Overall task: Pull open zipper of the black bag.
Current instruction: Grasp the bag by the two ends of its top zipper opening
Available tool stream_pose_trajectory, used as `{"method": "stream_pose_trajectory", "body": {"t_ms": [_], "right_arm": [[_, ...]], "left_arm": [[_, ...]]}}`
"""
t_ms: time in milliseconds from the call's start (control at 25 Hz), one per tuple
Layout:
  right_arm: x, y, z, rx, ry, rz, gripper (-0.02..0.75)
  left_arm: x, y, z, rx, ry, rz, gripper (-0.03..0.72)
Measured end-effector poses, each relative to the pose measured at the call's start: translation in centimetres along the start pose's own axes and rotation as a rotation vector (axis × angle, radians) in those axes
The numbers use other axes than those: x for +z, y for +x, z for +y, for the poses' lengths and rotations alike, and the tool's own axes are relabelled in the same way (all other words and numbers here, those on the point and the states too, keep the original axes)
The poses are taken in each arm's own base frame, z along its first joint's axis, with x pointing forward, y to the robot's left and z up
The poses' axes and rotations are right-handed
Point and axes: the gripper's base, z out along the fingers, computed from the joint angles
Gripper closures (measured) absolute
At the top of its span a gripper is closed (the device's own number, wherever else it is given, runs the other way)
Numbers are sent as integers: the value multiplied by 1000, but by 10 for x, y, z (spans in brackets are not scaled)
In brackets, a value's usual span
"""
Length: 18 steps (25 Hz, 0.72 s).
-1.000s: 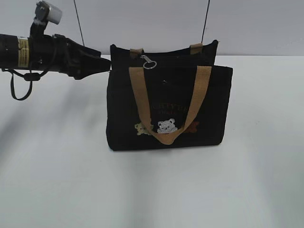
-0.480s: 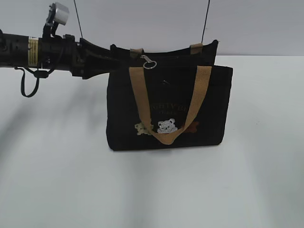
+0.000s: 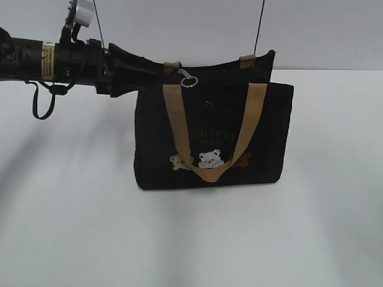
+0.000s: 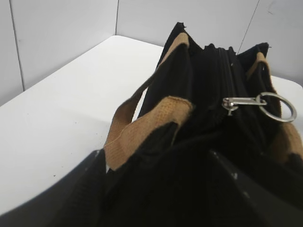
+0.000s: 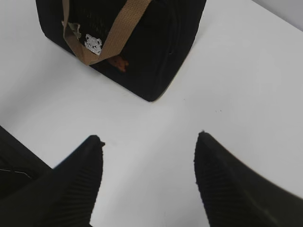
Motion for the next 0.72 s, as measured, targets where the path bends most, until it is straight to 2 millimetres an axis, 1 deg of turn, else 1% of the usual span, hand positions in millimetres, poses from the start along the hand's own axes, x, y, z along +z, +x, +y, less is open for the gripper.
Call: {"method": "stream_pose_trajectory", "body": {"t_ms": [240, 480, 560, 640, 720], "right_arm": [[1, -1, -1, -2, 0, -5, 272], [1, -2, -2, -45, 16, -20, 272], [1, -3, -3, -59, 23, -25, 272], [1, -3, -3, -72, 26, -28, 272], [1, -3, -3, -89, 28, -29, 272]], "left_arm": [[0, 1, 2, 1, -20, 16, 198], [0, 4, 4, 8, -44, 46, 205], [0, 5, 5, 8, -57, 56, 233], [0, 6, 6, 9, -67, 63, 281], [0, 6, 7, 9, -72, 67, 345]]}}
